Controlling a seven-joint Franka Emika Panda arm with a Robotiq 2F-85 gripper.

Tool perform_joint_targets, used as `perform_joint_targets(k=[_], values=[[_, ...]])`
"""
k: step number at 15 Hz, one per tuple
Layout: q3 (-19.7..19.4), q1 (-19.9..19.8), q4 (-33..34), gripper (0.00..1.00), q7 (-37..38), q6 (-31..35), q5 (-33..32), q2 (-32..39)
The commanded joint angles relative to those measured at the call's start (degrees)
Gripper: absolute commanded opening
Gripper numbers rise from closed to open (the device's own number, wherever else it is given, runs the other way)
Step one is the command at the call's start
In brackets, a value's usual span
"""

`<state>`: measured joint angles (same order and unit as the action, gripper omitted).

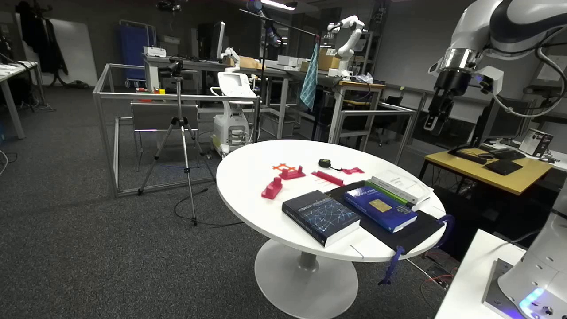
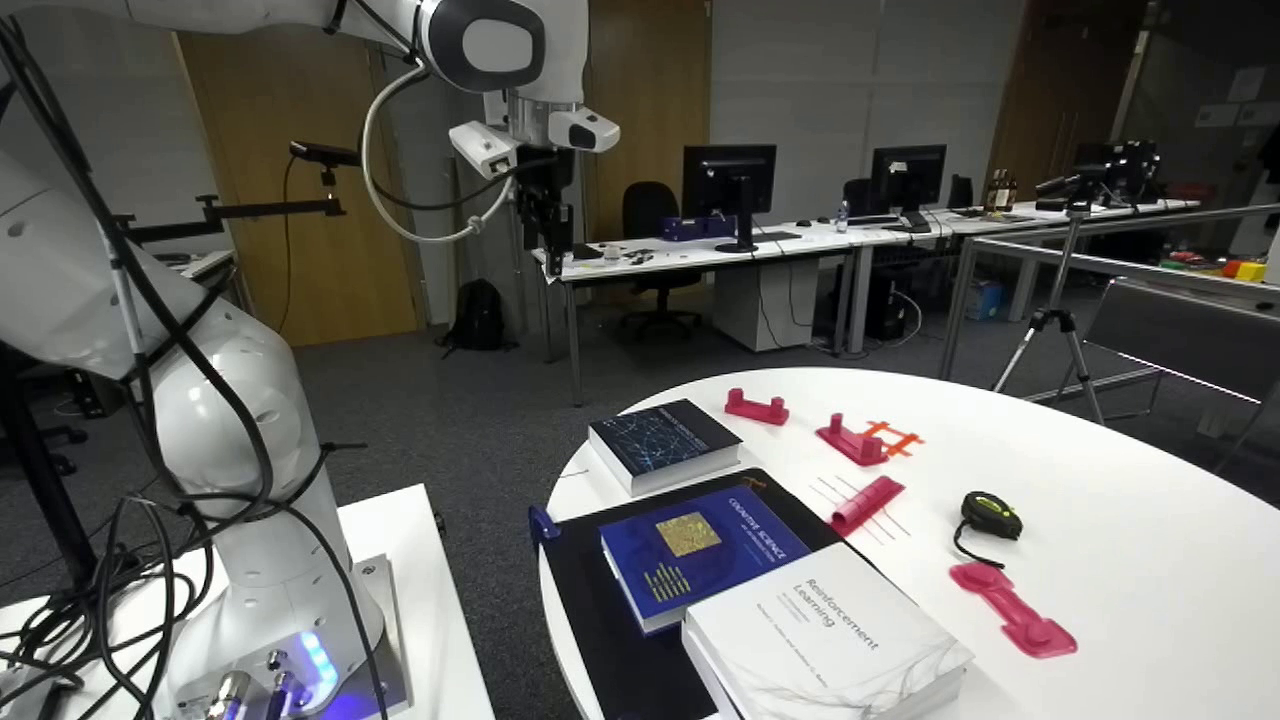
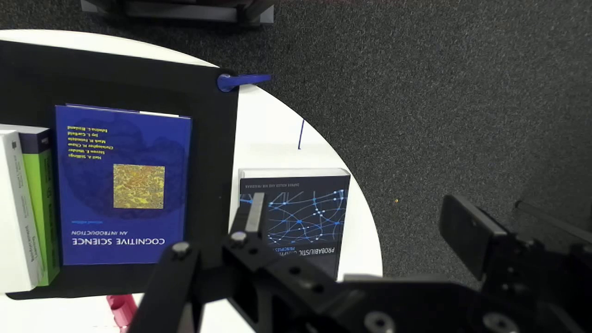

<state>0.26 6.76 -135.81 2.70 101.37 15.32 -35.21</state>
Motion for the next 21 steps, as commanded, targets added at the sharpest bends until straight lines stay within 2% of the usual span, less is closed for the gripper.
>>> perform_joint_targets(k=[1, 13, 17, 21], values=[[0.86, -1.16, 0.19, 1.0, -0.49, -0.33, 0.49, 0.05], [1.04, -1.25, -0.39, 1.0, -0.19, -0.01, 0.7, -0.41], [0.97, -2.31, -4.49, 1.0, 1.74, 6.28, 2.21, -0.71], [-0.73, -3.34, -7.0, 1.0, 0.72, 15.98, 4.74, 2.89]])
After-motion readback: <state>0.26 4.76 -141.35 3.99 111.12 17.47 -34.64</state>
